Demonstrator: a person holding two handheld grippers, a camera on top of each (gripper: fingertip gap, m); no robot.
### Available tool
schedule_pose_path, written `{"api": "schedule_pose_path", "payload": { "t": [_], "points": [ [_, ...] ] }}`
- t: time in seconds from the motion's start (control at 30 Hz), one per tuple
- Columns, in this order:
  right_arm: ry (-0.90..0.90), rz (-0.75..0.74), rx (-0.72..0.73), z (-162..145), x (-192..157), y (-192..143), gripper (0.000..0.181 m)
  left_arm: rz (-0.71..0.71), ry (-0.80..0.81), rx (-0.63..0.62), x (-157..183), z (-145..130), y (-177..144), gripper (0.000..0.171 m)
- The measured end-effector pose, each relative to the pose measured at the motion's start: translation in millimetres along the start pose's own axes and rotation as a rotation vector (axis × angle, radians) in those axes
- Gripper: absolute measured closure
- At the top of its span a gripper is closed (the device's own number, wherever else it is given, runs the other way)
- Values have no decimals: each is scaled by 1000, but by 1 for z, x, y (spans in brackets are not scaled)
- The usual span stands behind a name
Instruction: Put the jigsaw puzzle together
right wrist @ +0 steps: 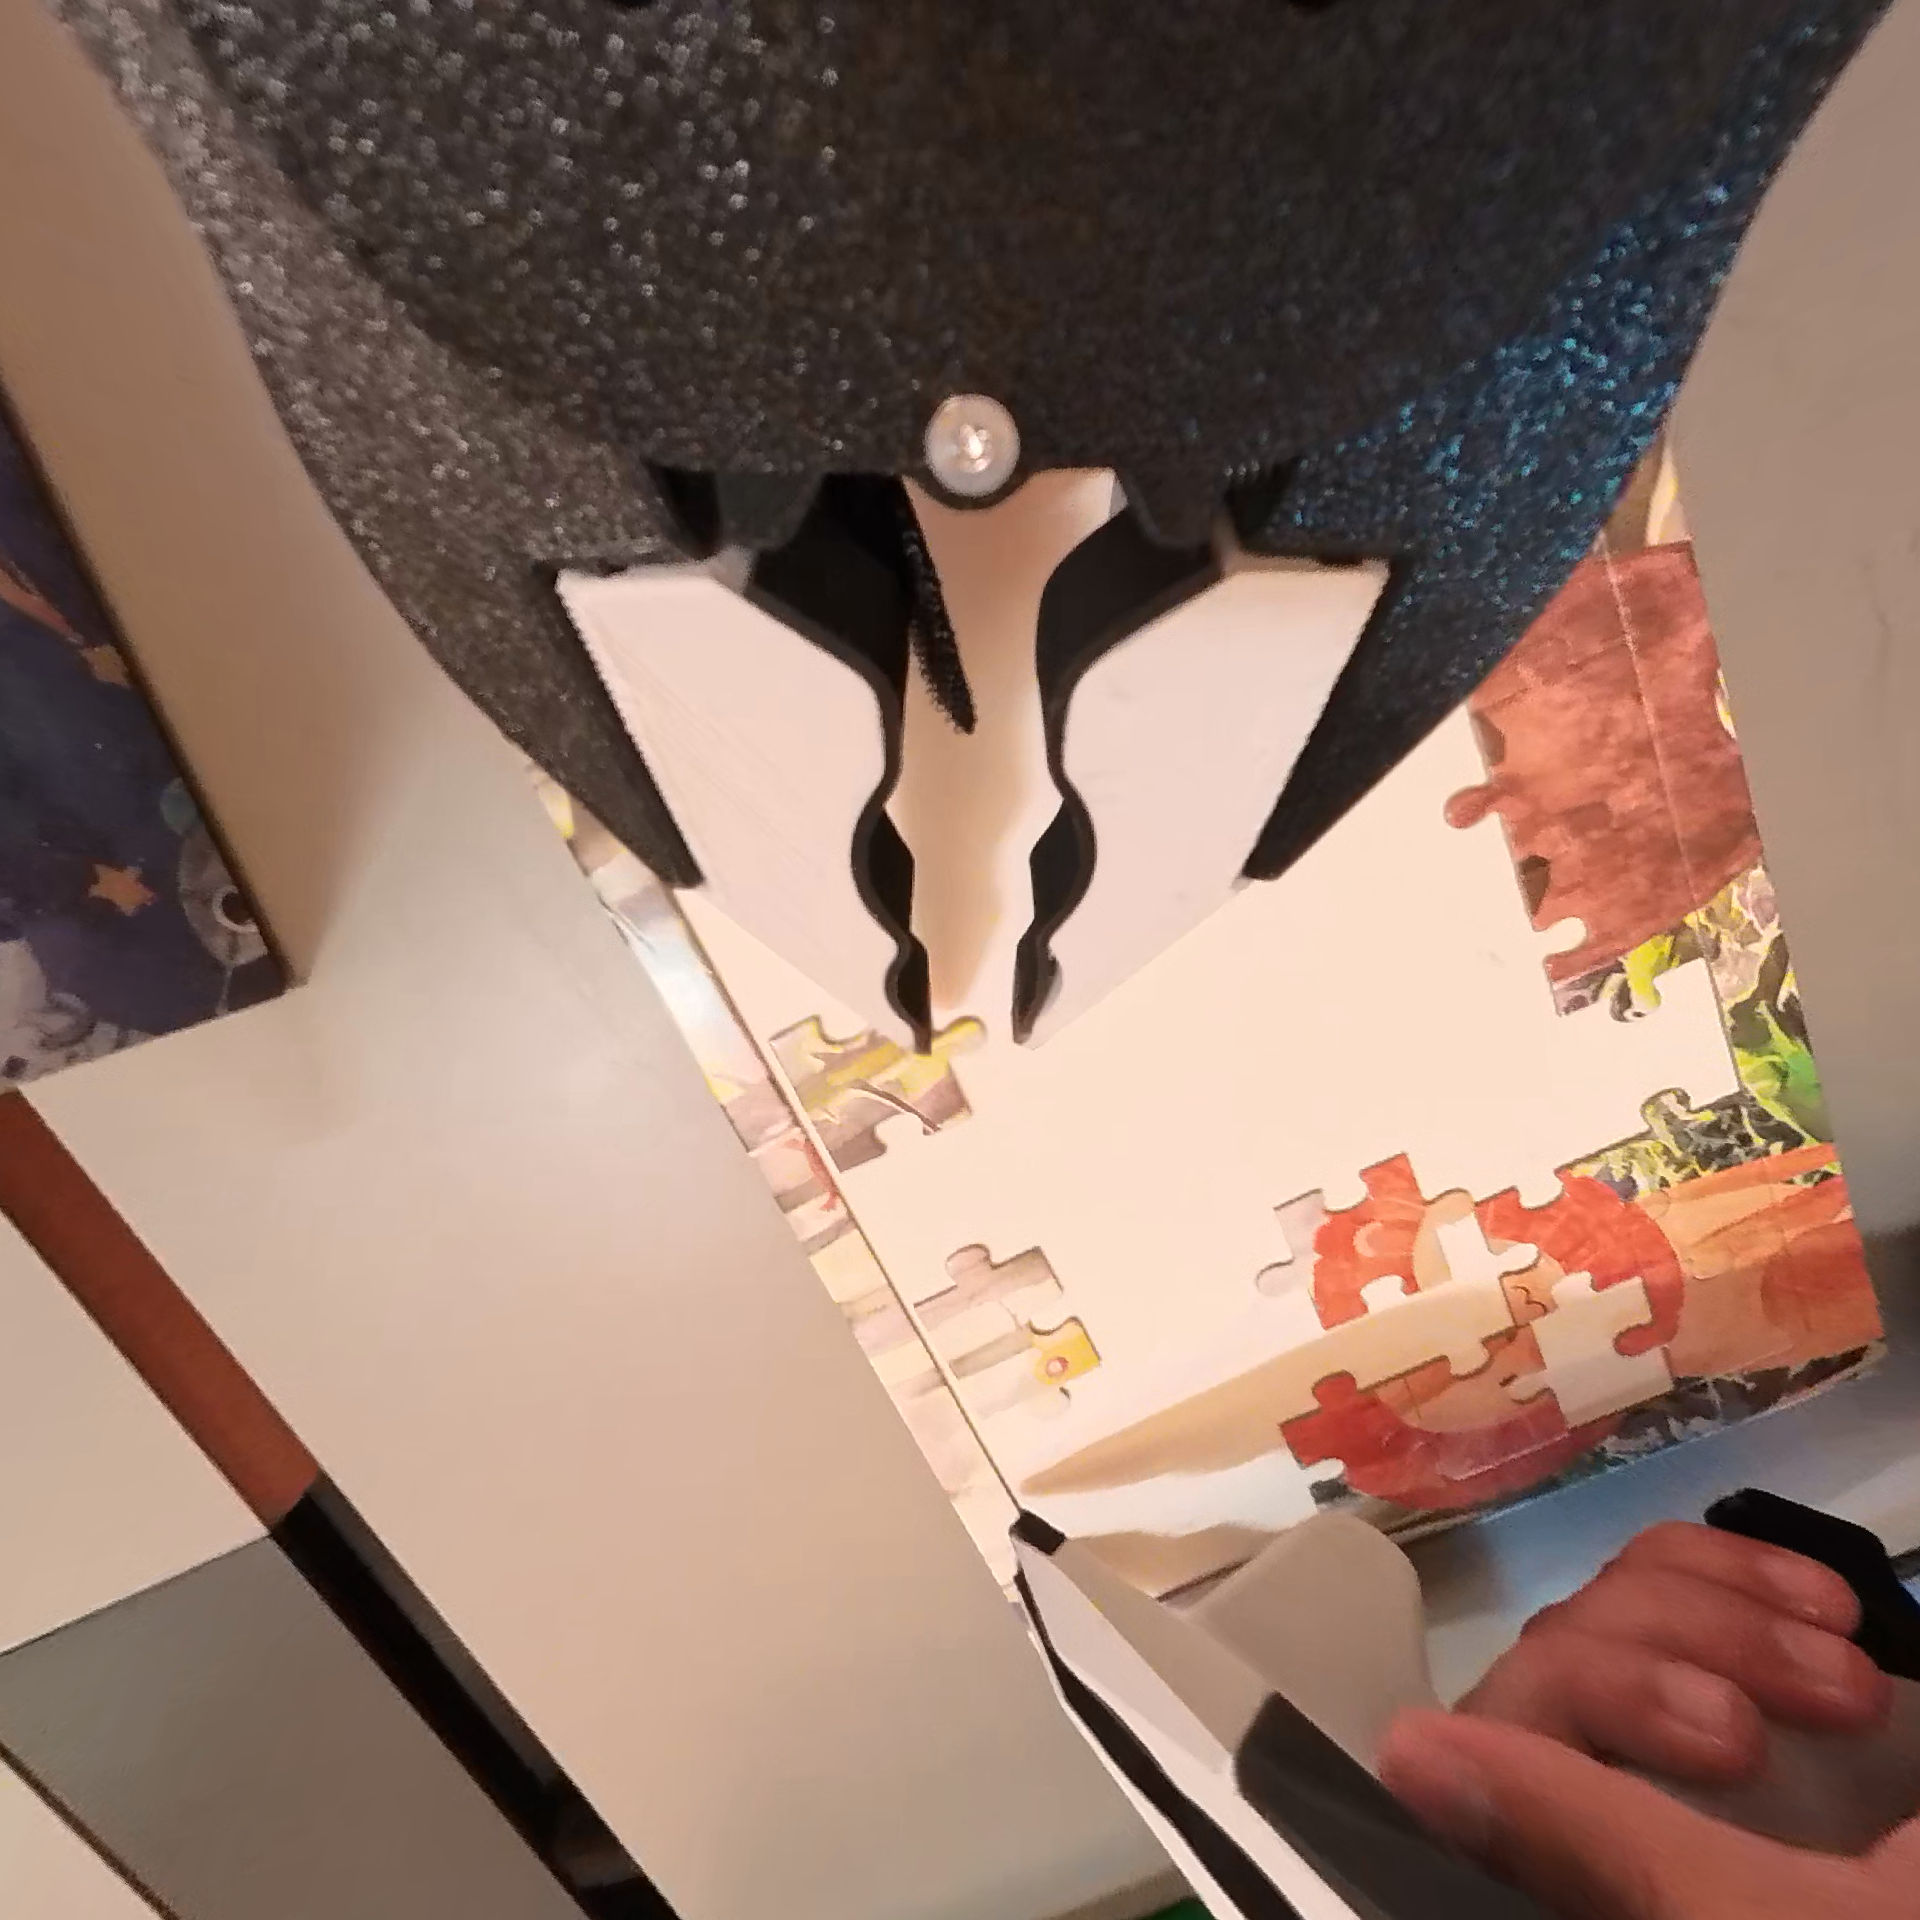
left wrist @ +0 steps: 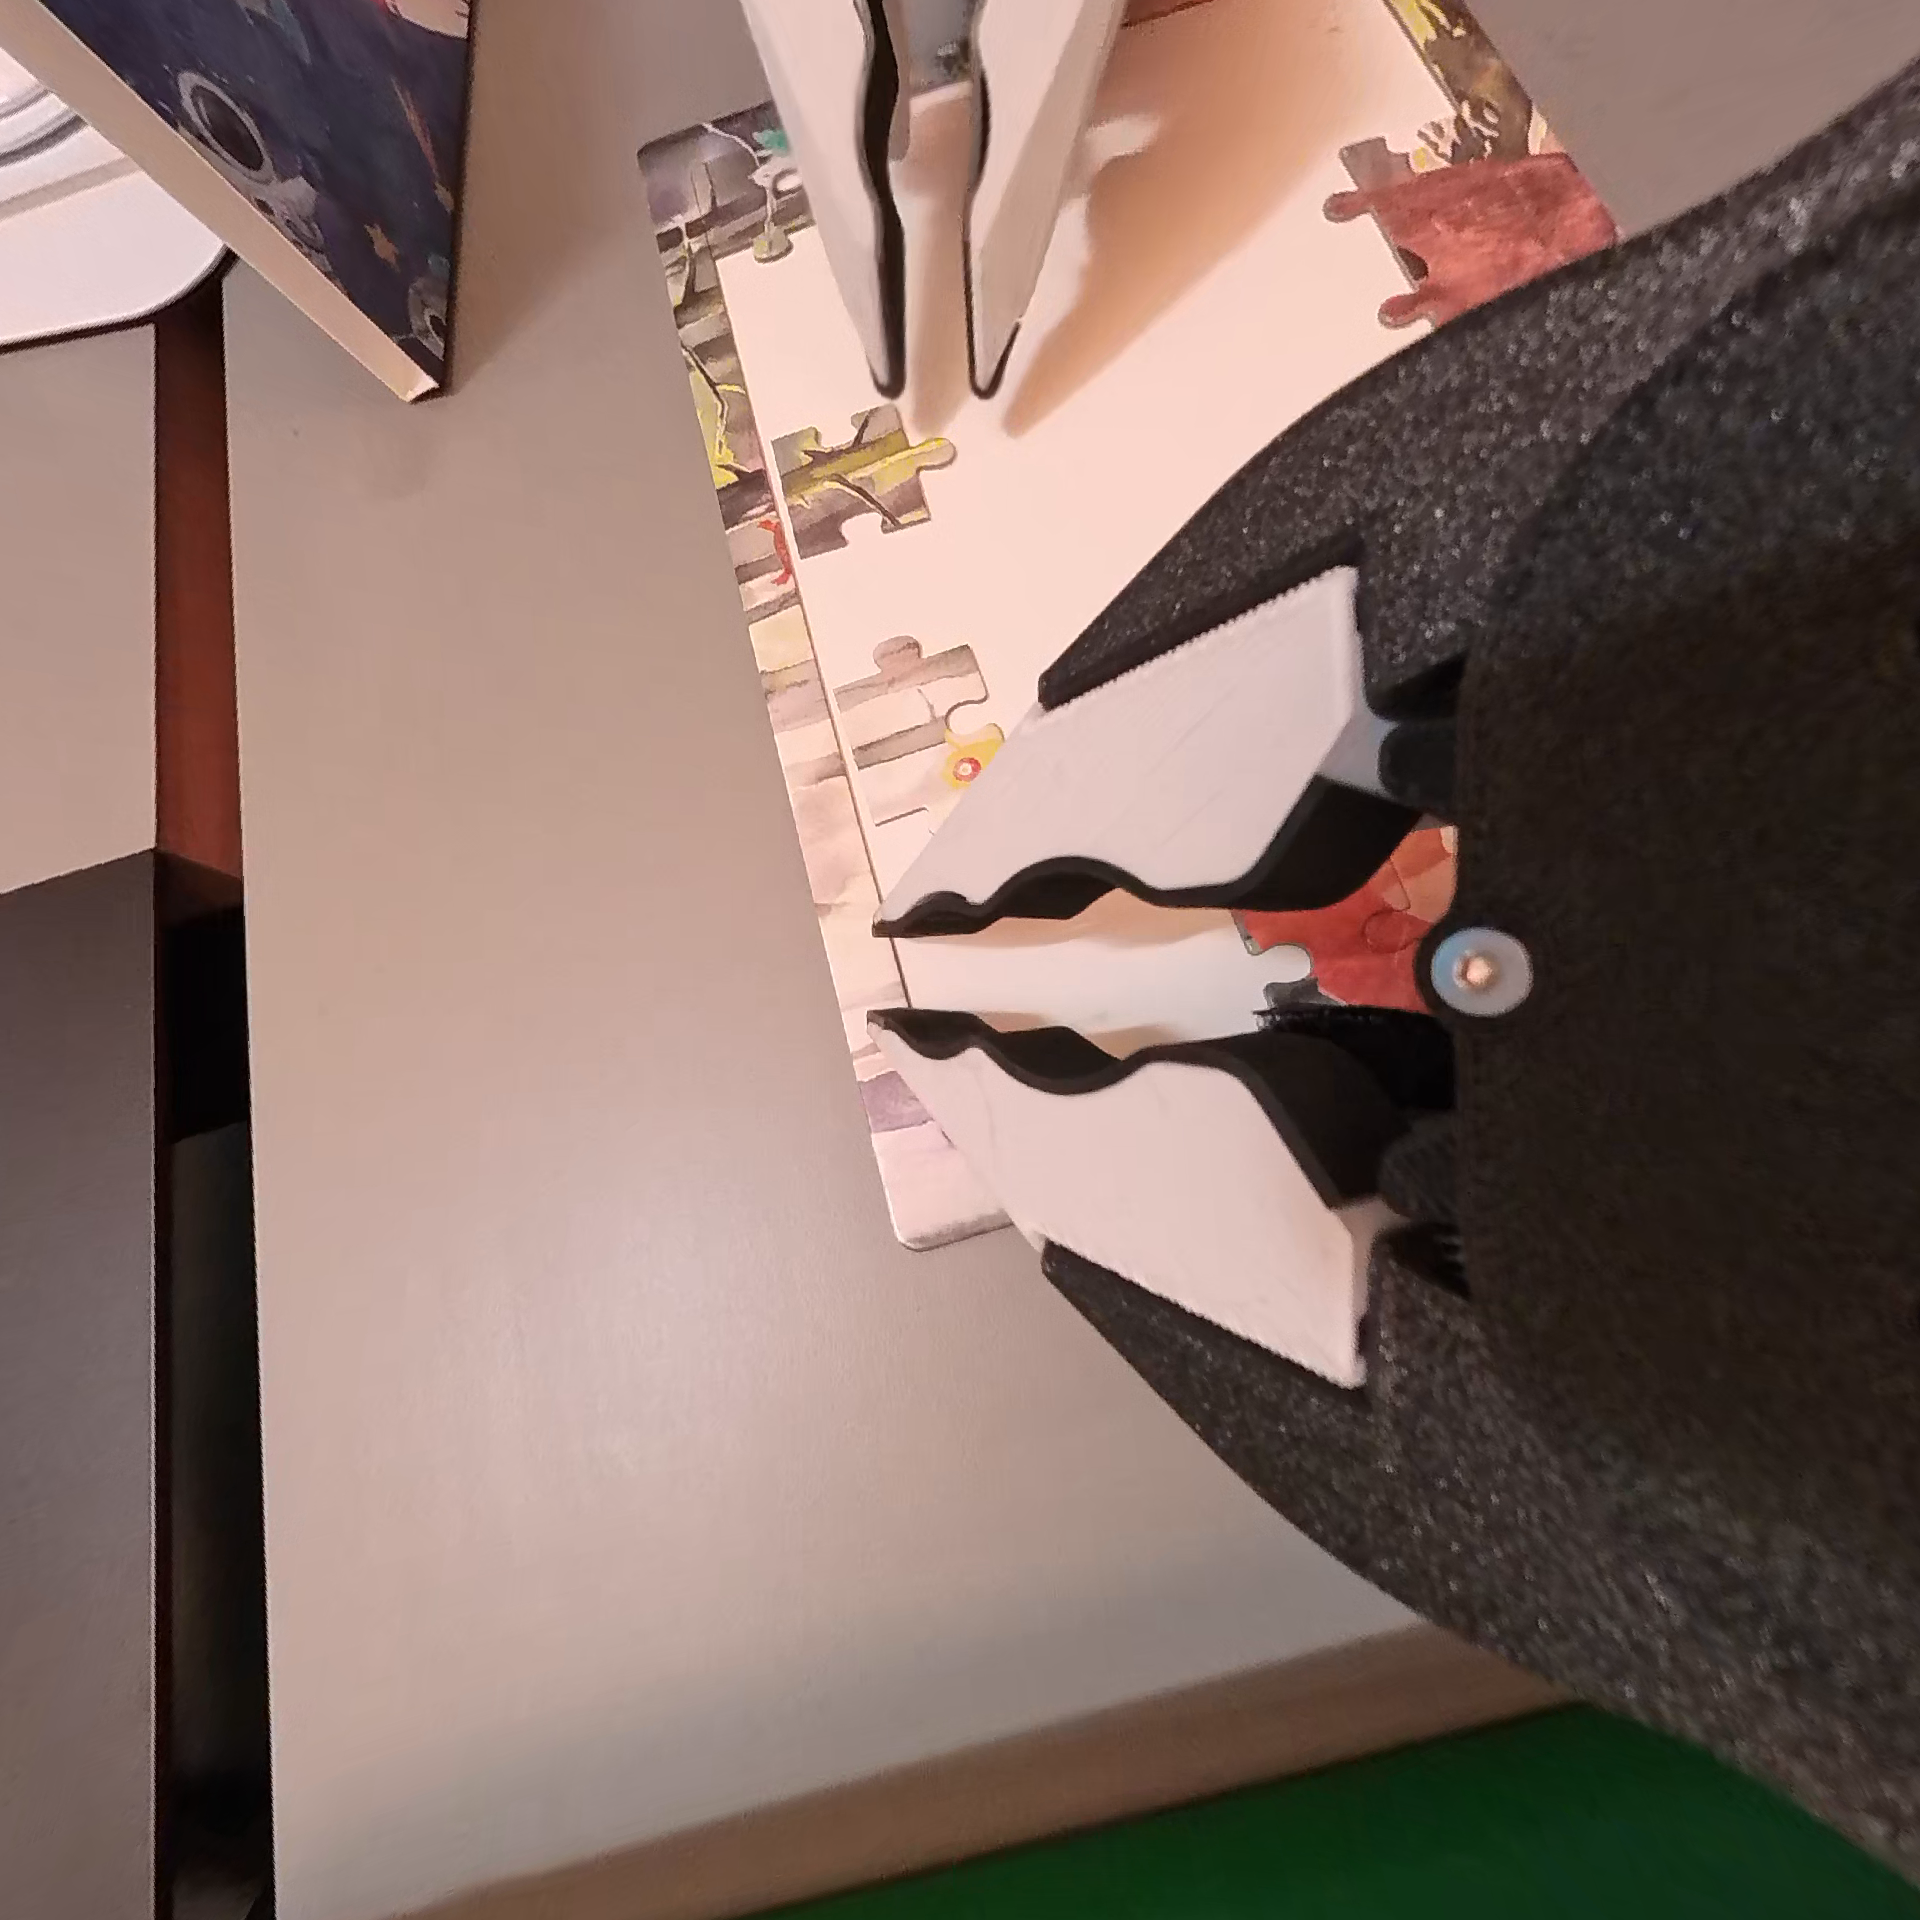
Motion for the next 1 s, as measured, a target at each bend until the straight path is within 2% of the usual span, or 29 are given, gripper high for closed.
{"api": "schedule_pose_path", "payload": {
  "t": [0.23,0.33,0.57,1.0],
  "points": [
    [-14,-109,31,6,4,10,166,6,6,-2,0,0,0,159],
    [-17,-140,-9,2,8,12,165,8,3,-2,-1,0,0,162],
    [73,-96,-19,-2,14,7,165,15,6,-2,-3,-1,0,166],
    [93,-9,-77,-11,14,-4,166,19,11,-3,-2,-1,0,166]
  ]
}}
Point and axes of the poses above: each gripper's, where its closed fingertips meet, y out along the fingers, z out of its top, x = y × z across the jaws, the point moved 6 cm from there along -y, back along the fingers, and after that the axes turned 6 degrees about y, right-handed, at the moved point
